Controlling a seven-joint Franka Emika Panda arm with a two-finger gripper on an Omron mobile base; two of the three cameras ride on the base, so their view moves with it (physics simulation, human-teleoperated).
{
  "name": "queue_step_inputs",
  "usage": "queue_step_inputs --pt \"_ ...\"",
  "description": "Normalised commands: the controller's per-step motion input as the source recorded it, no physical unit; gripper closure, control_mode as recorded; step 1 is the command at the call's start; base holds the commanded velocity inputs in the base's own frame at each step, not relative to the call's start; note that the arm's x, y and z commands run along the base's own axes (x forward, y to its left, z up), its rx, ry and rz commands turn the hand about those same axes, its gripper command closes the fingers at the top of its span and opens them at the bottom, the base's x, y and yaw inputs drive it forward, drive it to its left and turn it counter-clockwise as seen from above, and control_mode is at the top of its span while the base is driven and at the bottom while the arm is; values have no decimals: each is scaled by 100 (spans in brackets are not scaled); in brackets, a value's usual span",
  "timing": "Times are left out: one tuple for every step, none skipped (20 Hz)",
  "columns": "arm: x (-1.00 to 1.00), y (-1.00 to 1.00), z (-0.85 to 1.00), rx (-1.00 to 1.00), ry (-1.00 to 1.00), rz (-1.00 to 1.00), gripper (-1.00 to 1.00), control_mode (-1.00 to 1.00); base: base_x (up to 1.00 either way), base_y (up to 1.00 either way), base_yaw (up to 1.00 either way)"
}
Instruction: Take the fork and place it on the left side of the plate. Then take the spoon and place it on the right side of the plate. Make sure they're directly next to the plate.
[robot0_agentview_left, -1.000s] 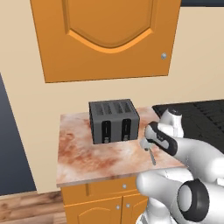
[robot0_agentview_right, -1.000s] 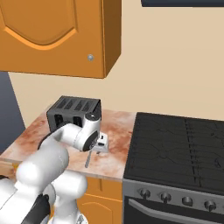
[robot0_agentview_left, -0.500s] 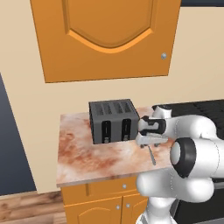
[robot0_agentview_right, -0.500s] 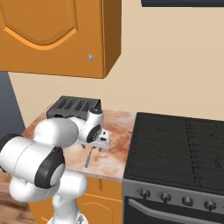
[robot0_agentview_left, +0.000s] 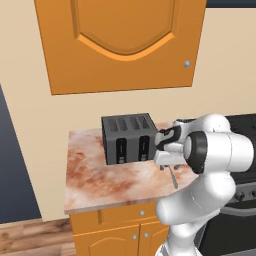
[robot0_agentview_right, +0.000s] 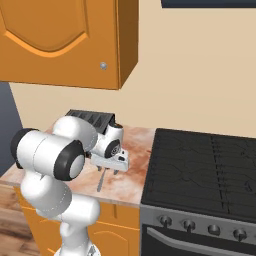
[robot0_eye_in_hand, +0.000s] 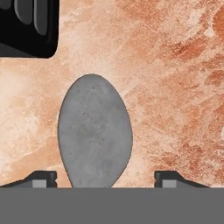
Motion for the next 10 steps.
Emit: queue_step_inputs --pt "0 0 -35 0 4 0 -100 -100 0 0 0" --pt "0 0 -27 0 2 0 -100 -100 0 0 0" --pt "0 0 -26 0 1 0 -100 -100 0 0 0" --pt "0 0 -20 0 0 0 -100 -100 0 0 0" --pt "0 0 -21 0 0 0 -100 -100 0 0 0" --pt "0 0 -21 0 0 0 -100 -100 0 0 0" --pt "-5 0 -29 0 1 0 -100 -100 0 0 0" --pt "-46 0 -29 0 3 0 -100 -100 0 0 0" --pt "-55 0 -32 0 4 0 -100 -100 0 0 0" --pt "-67 3 -36 0 2 0 -100 -100 0 0 0"
